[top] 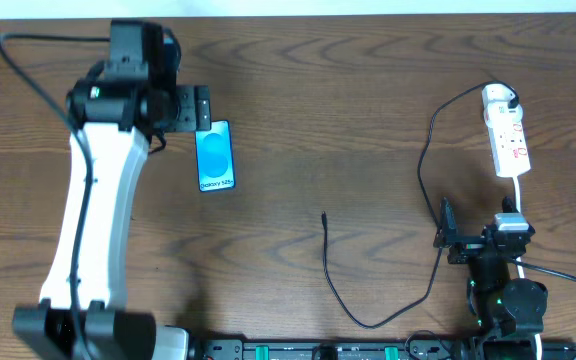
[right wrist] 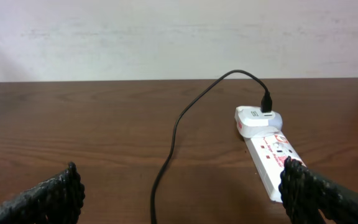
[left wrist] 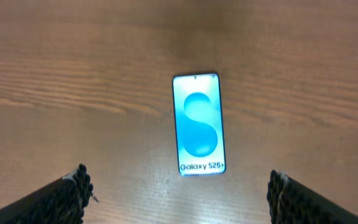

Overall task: Plug charger to phone and switch on socket
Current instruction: 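Raise the left arm and move the left gripper over the phone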

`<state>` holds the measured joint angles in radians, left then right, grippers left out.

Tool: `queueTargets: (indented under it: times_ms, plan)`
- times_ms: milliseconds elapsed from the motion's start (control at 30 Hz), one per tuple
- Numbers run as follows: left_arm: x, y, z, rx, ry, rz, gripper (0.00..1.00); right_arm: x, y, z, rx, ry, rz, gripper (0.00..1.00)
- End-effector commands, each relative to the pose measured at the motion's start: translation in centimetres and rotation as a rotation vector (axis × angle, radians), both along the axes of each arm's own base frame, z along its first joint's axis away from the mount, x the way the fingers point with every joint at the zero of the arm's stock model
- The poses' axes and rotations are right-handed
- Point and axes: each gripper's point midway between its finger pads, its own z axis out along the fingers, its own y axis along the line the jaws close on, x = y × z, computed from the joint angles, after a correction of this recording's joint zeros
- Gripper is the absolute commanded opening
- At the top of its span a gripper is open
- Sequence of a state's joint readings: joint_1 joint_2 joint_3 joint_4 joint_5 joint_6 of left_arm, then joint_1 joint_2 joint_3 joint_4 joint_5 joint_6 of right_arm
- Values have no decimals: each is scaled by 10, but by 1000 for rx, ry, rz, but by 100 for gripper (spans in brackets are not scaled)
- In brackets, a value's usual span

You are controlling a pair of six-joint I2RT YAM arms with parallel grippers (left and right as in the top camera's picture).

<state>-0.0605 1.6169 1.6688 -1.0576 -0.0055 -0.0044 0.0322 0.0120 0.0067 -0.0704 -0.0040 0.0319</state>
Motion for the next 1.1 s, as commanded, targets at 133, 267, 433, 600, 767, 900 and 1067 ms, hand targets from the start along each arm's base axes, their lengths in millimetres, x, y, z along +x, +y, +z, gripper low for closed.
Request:
queueTargets:
  times_ms: [133, 267, 433, 600, 767, 900, 1067]
  plan:
    - [18, 1, -43, -5, 158, 40, 92, 0, 2, 0, -18, -1, 12, 99]
    - [19, -1, -79, 0, 266, 37, 92, 0, 2, 0, -18, -1, 12, 99]
    - [22, -4, -103, -13, 323, 32, 92, 0, 2, 0, -18, -1, 12, 99]
    - [22, -4, -109, -12, 341, 32, 50, 0, 2, 0, -18, -1, 12, 99]
    - [25, -11, -108, -51, 329, 23, 83, 0, 2, 0, -18, -1, 12, 99]
    - [27, -24, -111, -120, 329, 0, 98, 0, 2, 0, -18, -1, 12, 99]
    - [29, -24, -130, -117, 368, 1, 98, 0, 2, 0, -18, -1, 12, 99]
